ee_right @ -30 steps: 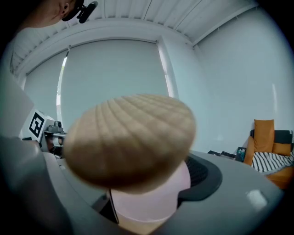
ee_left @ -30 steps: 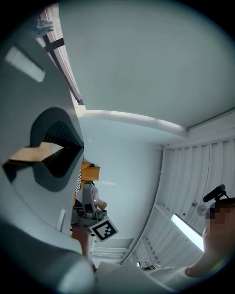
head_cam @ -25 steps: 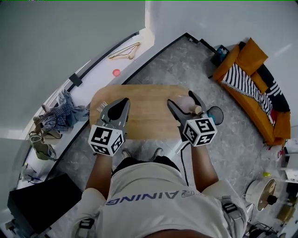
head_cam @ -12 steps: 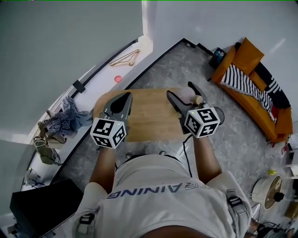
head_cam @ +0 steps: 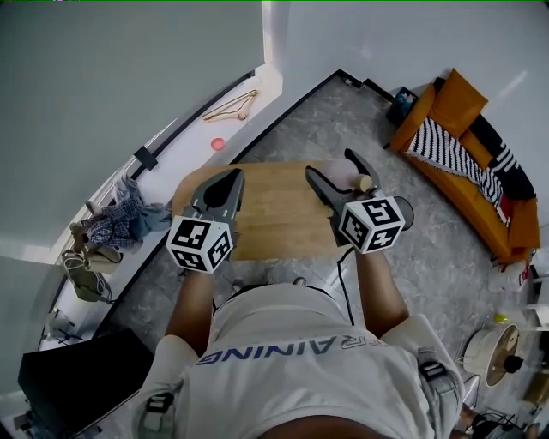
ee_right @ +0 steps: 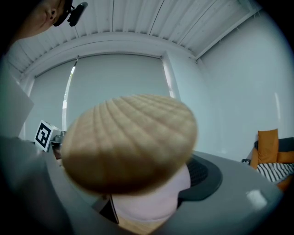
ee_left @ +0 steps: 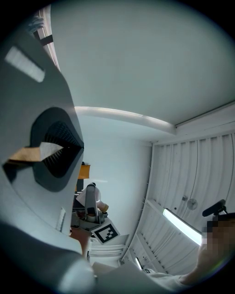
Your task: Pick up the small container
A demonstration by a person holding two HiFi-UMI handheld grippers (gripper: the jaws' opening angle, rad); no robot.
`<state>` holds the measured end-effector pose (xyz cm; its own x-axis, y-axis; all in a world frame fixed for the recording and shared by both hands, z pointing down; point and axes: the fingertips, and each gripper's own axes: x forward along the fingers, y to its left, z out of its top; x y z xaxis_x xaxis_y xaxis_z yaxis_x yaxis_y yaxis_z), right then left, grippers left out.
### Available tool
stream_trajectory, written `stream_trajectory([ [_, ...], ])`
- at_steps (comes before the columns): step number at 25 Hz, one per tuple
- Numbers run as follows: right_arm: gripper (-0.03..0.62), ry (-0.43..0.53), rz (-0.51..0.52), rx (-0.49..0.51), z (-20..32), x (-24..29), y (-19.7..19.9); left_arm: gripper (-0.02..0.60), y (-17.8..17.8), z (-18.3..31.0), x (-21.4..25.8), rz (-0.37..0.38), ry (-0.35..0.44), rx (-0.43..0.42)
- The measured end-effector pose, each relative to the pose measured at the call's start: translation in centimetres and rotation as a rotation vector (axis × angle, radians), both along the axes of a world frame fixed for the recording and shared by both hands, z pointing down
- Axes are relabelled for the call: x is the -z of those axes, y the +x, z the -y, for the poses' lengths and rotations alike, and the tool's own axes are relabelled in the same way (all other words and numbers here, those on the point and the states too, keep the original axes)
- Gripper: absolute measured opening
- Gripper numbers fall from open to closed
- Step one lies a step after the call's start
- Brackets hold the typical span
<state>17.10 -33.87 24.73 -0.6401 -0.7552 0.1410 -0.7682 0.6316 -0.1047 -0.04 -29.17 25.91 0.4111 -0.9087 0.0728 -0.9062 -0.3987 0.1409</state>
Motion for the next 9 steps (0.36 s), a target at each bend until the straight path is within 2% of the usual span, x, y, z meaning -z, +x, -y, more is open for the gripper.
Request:
stream_trajectory([
  [9,0.433,0.002,-0.002,0.004,0.06,-0.08,-0.25,0.002,-0.07,0.17,-0.1,-0.002,0.002,0.003],
])
